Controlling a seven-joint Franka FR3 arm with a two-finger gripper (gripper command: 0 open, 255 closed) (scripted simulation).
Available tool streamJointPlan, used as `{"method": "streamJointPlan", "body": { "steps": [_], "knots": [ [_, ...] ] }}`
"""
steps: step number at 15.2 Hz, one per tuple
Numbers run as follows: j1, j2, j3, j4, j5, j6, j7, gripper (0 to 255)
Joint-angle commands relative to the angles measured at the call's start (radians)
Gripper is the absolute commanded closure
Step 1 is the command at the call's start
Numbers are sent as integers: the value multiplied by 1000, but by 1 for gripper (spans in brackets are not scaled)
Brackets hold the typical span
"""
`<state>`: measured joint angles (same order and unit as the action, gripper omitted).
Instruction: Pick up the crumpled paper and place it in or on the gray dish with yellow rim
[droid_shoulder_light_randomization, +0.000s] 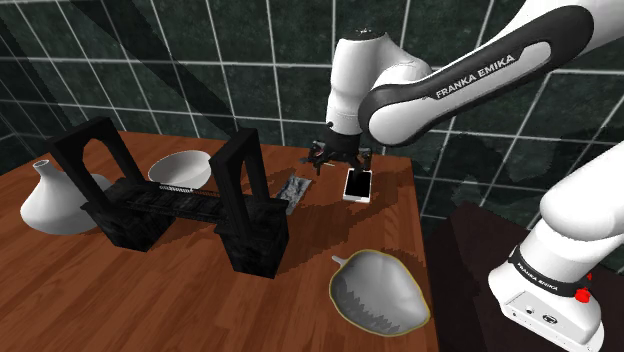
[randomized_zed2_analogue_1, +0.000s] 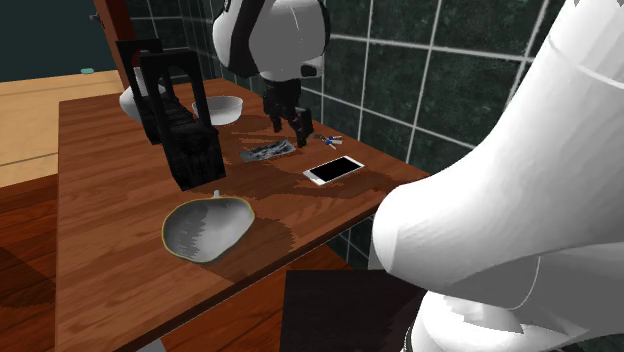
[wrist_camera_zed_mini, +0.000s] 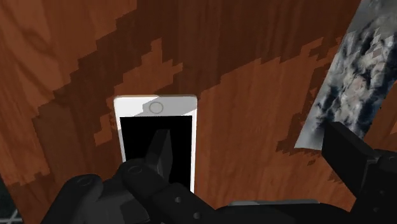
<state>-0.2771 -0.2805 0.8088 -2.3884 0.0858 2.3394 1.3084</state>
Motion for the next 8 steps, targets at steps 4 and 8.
{"method": "streamJointPlan", "body": {
  "steps": [4,8],
  "knots": [
    [-151,315,184,174,-383,28,476,0],
    [-27,566,97,352,-673,-47,797,0]
  ]
}}
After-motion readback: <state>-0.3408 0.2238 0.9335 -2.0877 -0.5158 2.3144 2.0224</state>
